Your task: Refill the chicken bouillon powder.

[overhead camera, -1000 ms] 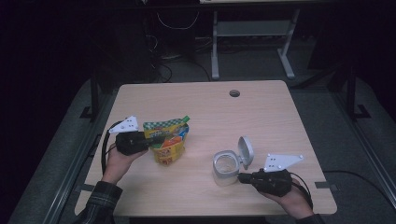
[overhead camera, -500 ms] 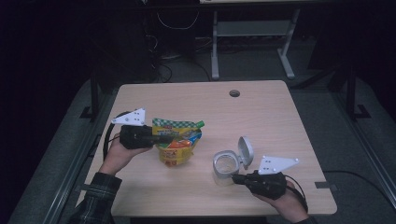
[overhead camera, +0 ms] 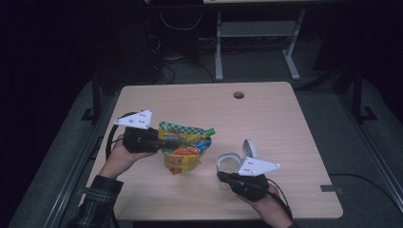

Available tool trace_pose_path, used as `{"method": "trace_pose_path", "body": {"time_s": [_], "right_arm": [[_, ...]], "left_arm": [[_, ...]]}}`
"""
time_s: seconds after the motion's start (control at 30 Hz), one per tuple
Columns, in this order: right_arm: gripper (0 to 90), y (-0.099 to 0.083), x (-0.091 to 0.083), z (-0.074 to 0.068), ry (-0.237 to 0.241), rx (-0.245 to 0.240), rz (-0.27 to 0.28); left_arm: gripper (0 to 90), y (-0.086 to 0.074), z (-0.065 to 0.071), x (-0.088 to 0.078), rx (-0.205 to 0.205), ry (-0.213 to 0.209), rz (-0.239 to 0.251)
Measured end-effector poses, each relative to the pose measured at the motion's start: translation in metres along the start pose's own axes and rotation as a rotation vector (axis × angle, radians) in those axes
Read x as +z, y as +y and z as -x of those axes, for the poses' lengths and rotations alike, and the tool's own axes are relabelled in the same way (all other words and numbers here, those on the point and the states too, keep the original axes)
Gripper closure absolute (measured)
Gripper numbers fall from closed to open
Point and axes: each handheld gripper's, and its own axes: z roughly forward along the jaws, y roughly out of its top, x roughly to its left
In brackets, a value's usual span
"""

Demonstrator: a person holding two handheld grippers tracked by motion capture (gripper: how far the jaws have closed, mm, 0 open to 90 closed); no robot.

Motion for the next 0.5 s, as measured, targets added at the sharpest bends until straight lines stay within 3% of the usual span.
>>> {"method": "trace_pose_path", "body": {"time_s": [0.23,0.5], "right_arm": [[90.0,0.005,0.017,-0.015,-0.028,-0.022,0.027],[90.0,0.005,0.035,-0.028,-0.060,-0.050,0.012]], "left_arm": [[89.5,0.002,0.009,-0.003,0.017,-0.017,-0.008],[89.5,0.003,0.021,-0.005,0.026,-0.038,-0.007]]}}
